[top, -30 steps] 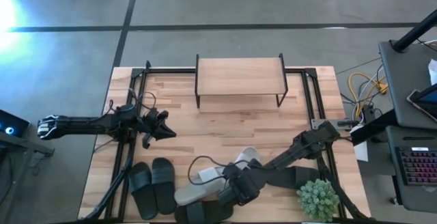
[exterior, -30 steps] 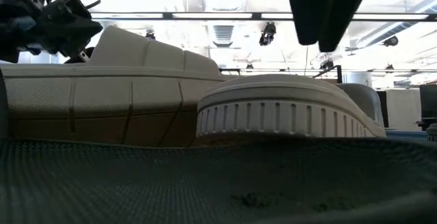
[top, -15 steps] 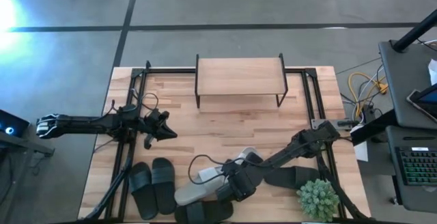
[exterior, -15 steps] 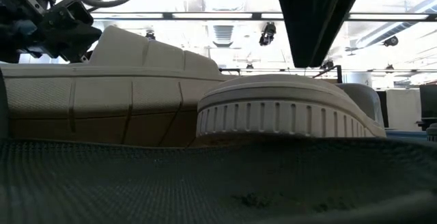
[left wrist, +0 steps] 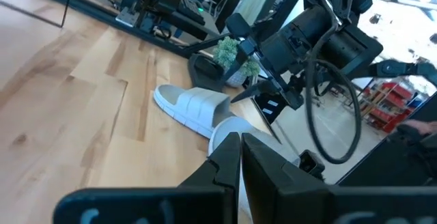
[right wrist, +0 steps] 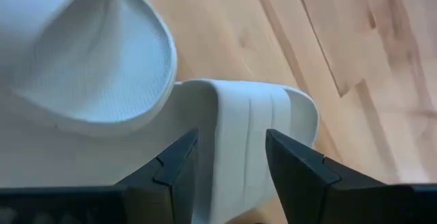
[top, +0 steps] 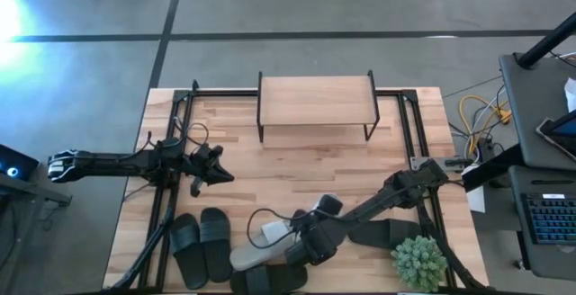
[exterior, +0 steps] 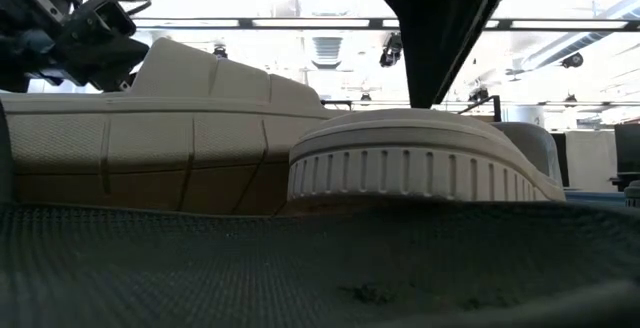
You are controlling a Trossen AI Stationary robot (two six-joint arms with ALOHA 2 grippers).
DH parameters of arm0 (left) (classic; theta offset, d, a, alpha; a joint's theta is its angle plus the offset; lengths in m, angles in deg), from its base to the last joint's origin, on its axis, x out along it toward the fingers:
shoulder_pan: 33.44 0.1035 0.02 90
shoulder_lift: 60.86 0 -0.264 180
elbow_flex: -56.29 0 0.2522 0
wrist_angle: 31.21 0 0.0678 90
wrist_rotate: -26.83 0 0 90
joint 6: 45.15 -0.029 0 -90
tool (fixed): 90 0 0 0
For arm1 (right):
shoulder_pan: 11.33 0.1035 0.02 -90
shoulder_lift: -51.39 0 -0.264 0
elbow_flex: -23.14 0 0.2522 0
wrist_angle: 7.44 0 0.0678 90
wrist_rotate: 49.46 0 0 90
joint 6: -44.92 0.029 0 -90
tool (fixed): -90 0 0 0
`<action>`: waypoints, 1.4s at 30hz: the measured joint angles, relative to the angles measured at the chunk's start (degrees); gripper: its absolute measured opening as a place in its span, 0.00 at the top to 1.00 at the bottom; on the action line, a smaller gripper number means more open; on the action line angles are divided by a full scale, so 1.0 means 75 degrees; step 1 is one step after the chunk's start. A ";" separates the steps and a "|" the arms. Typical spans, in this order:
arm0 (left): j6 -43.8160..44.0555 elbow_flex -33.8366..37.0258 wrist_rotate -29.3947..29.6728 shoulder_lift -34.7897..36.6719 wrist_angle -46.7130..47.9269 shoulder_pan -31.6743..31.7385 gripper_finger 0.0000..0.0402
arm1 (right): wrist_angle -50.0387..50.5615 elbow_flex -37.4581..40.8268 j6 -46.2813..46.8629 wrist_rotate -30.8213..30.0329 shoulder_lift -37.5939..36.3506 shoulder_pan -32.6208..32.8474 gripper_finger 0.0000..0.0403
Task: Pick and place slides into the shelf
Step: Put the gray slide on the shelf
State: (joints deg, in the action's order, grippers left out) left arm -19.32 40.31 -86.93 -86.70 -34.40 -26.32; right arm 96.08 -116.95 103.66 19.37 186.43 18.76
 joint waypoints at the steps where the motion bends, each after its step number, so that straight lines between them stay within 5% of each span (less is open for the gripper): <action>1: -0.0117 0.0000 0.0016 0.0000 0.0000 0.0000 1.00 | 0.0006 0.0009 -0.0124 0.0000 0.0000 0.0000 0.60; 42: -0.0316 0.0009 0.0105 -0.0003 -0.0002 0.0000 1.00 | -0.0550 0.1615 0.0168 0.0408 -0.0012 -0.0087 0.60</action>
State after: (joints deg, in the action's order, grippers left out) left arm -21.69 40.38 -86.14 -86.72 -34.41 -26.32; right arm 91.95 -104.84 104.92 22.44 186.34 18.10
